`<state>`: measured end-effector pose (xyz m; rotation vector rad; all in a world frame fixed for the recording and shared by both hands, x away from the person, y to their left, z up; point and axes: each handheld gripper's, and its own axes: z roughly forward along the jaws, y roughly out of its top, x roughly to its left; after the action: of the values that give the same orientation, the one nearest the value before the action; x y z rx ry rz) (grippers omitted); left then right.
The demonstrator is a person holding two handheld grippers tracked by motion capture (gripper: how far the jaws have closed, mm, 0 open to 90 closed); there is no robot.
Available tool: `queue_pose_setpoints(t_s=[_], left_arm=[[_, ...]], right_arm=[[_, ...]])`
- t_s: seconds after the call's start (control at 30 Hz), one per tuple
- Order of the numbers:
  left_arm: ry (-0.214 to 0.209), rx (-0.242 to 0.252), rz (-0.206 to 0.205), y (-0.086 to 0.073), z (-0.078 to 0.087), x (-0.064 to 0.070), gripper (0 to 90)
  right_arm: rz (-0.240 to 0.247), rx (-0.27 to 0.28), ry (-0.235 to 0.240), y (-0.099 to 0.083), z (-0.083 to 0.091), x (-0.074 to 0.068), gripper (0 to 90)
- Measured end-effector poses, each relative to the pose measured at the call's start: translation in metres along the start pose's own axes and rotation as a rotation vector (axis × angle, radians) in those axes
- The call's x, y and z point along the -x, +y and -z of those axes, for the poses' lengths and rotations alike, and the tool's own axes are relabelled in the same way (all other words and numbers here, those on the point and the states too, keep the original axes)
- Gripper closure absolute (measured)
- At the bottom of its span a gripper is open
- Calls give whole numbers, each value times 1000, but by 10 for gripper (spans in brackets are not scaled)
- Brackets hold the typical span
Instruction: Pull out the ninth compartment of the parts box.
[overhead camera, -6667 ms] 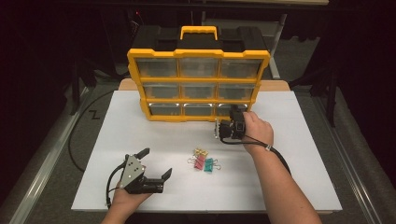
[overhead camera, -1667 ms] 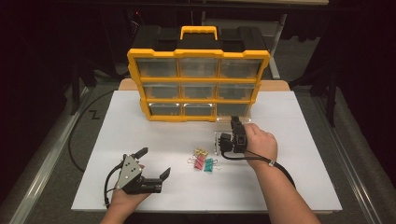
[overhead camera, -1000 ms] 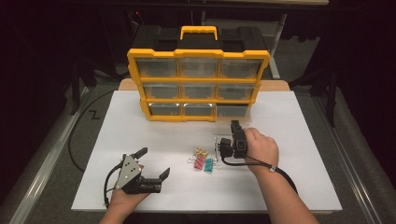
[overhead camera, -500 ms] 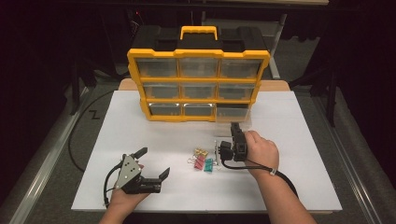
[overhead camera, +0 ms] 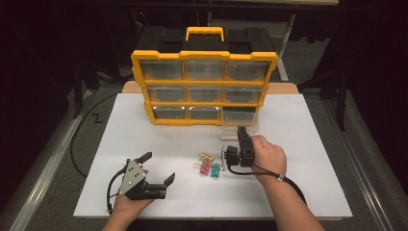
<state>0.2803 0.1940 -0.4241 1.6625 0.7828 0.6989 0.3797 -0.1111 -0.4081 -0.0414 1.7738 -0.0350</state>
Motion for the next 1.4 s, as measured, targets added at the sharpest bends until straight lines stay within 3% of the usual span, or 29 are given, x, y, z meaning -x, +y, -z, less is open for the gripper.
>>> queue_pose_setpoints(t_s=[0.23, 0.57, 0.83, 0.9, 1.07, 1.4], left_arm=[[0, 0, 1, 0, 1, 0, 2], [0, 2, 2, 0, 1, -1, 2], [-4, 0, 0, 0, 0, 1, 3], [-4, 1, 2, 0, 0, 1, 2], [-7, 0, -2, 0, -1, 1, 2], [-9, -1, -3, 0, -1, 1, 3]], right_arm=[[-10, 3, 10, -1, 0, 2, 733], [-29, 14, 32, -13, 13, 2, 672], [-26, -1, 50, -28, 24, -11, 666], [-45, -5, 51, -31, 27, -14, 662], [-15, 2, 59, -40, 34, -24, 661], [-6, 17, 80, -49, 52, -42, 659]])
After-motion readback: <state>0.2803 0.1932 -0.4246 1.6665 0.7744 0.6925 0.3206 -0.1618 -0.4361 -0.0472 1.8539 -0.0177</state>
